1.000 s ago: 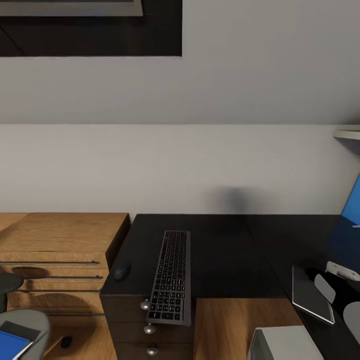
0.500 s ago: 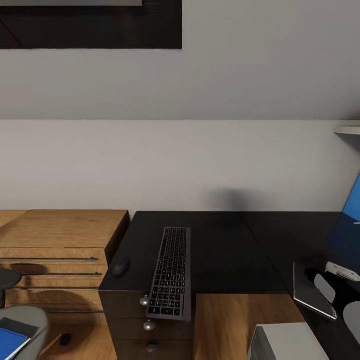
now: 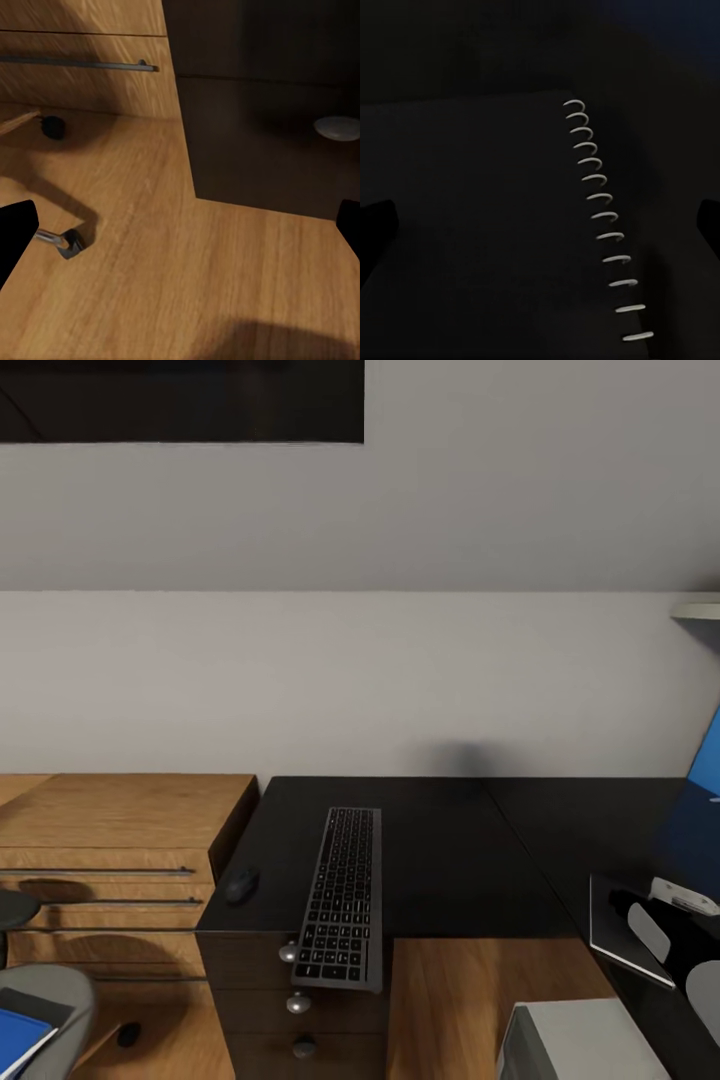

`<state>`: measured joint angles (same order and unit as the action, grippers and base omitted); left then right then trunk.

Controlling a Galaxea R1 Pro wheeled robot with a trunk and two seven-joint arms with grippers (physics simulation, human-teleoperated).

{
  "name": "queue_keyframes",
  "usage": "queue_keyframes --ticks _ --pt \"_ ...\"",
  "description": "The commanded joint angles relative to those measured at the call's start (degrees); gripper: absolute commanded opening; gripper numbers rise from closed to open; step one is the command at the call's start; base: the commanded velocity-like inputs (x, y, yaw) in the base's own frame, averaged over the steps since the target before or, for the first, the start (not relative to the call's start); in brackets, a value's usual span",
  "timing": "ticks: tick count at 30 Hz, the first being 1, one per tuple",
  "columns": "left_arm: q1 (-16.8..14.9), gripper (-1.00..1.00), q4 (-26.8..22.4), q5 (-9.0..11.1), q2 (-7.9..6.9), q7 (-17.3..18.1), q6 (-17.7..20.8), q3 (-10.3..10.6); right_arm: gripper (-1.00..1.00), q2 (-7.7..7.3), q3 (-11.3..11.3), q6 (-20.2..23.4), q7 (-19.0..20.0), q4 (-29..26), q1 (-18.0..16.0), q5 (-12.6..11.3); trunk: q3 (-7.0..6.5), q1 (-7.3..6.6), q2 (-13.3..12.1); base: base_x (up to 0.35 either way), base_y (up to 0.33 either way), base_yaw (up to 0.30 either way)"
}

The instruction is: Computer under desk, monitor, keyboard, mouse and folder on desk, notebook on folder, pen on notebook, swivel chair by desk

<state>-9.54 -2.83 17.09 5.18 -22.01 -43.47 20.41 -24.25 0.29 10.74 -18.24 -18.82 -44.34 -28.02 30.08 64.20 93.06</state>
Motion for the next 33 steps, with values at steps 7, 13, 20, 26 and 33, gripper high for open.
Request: queue_keyframes --ticks 7,13,20,26,33 --pt "0.0 1.00 0.0 0.3 0.01 -0.3 -0.1 0.5 1.00 0.01 0.1 0.3 -0.1 1.5 0.0 -0.7 0.62 0.67 1.2 0.000 0.000 0.000" --pt "0.0 1.00 0.0 0.3 -0.03 -0.3 -0.2 0.5 1.00 0.07 0.1 0.3 -0.1 1.5 0.0 -0.7 0.62 0.67 1.2 0.000 0.000 0.000" --pt "0.0 1.00 0.0 0.3 -0.22 -0.3 -0.1 0.4 1.00 0.08 0.1 0.3 -0.1 1.6 0.0 -0.7 0.62 0.67 1.2 -0.007 0.007 0.000" --pt "0.0 1.00 0.0 0.3 -0.25 -0.3 -0.1 0.5 1.00 0.13 0.1 0.3 -0.1 1.6 0.0 -0.8 0.62 0.67 1.2 -0.117 0.108 0.000" --pt "0.0 1.00 0.0 0.3 -0.25 -0.3 -0.1 0.5 1.00 0.24 0.1 0.3 0.2 1.5 0.0 -0.9 0.62 0.67 1.2 -0.018 0.017 0.000"
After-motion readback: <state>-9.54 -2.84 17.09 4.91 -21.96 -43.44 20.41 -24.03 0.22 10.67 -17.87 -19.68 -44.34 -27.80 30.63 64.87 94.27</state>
